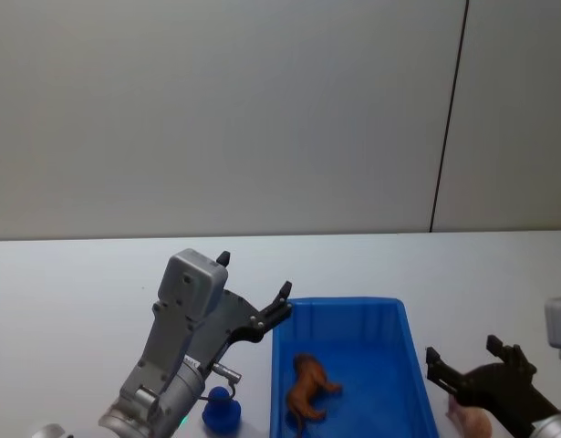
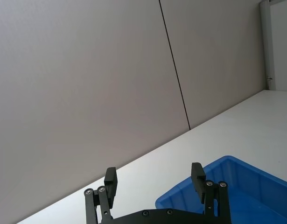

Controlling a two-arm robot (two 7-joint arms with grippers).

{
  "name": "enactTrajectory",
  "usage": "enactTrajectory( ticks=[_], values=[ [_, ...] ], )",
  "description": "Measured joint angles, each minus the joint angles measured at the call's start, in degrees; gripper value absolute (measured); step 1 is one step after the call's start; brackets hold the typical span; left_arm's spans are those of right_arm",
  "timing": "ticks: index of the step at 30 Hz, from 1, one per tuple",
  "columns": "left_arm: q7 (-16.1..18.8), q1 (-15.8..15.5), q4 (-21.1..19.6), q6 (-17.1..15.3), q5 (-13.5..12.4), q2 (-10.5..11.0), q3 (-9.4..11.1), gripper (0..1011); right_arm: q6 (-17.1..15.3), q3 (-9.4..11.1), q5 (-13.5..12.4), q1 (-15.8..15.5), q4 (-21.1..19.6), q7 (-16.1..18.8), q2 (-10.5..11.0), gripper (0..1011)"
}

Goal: Pick up the two dolls from the table and place them into the box.

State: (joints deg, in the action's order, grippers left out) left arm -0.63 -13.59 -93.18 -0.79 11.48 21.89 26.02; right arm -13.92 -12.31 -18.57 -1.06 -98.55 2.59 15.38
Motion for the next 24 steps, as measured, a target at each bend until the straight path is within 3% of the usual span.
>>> enactTrajectory(
  ticks=[24],
  values=[
    [0.00,0.00,0.00,0.00,0.00,0.00,0.00,1002,-2.04,0.15,-0.18,-1.89,2.66,0.18,0.53,1001]
  ],
)
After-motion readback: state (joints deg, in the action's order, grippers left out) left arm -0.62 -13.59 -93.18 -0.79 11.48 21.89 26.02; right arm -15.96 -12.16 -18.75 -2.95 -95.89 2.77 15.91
